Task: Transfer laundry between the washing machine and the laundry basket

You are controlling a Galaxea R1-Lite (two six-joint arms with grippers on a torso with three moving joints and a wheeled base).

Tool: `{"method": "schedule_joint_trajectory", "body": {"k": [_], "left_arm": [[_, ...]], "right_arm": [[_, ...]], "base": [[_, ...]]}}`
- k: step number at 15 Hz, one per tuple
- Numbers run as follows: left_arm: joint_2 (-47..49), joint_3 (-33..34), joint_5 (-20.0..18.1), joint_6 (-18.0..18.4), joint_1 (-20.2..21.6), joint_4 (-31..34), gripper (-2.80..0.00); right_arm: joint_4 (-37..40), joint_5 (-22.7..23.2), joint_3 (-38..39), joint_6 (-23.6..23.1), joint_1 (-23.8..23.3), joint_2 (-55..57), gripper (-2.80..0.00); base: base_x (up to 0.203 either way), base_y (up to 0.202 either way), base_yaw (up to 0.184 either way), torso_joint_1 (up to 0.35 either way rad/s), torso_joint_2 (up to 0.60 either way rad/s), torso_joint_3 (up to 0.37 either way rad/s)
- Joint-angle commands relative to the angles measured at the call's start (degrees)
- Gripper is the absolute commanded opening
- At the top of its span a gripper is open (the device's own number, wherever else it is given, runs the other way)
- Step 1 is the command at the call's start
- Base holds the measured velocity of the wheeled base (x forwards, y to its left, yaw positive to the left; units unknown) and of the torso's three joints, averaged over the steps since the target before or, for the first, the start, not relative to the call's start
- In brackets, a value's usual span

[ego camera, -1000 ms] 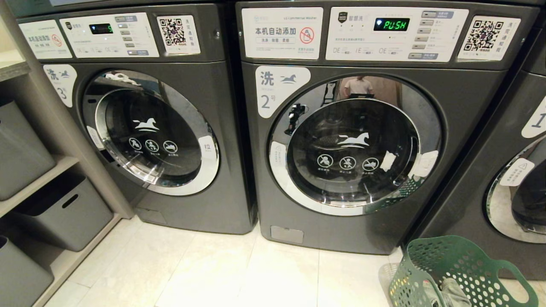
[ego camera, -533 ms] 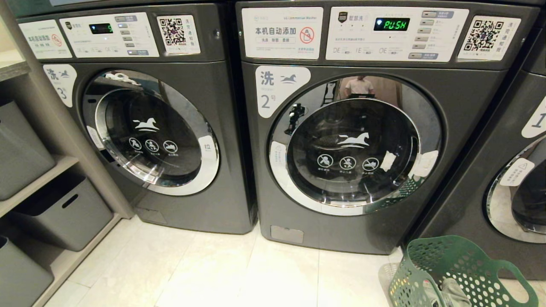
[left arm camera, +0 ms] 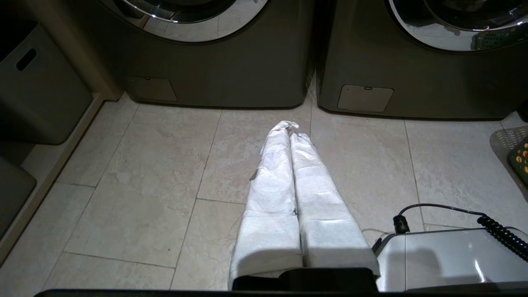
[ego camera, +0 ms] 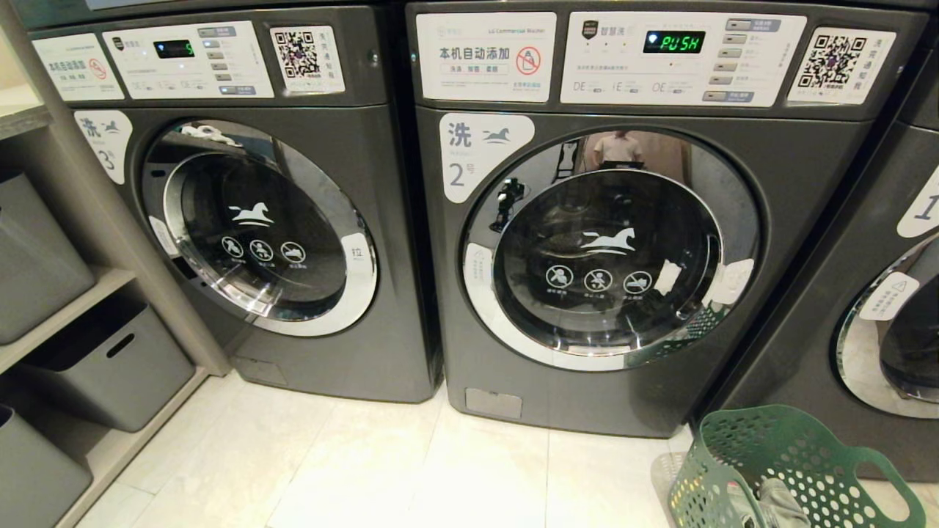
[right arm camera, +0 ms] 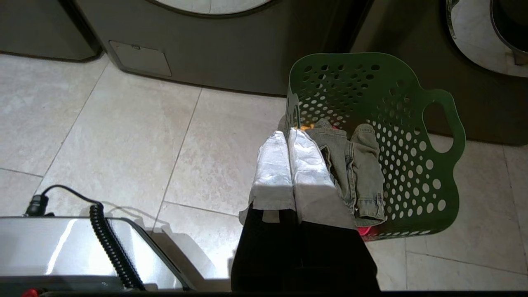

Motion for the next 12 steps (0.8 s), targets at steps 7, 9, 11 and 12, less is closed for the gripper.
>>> {"method": "schedule_joint_trajectory", "body": {"k": [7, 9, 11, 12], "left_arm": [[0.0, 0.0, 0.0, 0.1, 0.0, 0.1, -2.8], [0.0, 0.0, 0.0, 0.1, 0.0, 0.1, -2.8], [0.0, 0.0, 0.0, 0.1, 0.0, 0.1, -2.8], [-0.1, 0.0, 0.0, 0.1, 0.0, 0.1, -2.8]], "right_arm": [[-1.9, 1.0, 0.7, -0.1, 5.0, -3.6, -2.8], [-1.8, 0.7, 0.7, -0.5, 3.8, -9.6, -2.8], [-2.0, 0.5, 0.7, -0.7, 3.2, -15.6, -2.8], [-2.1, 0.5, 0.8, -0.7, 2.9, -16.1, -2.8]], "base": [[0.0, 0.0, 0.0, 0.0, 0.0, 0.0], [0.0, 0.0, 0.0, 0.0, 0.0, 0.0], [0.0, 0.0, 0.0, 0.0, 0.0, 0.0], [0.0, 0.0, 0.0, 0.0, 0.0, 0.0]]}}
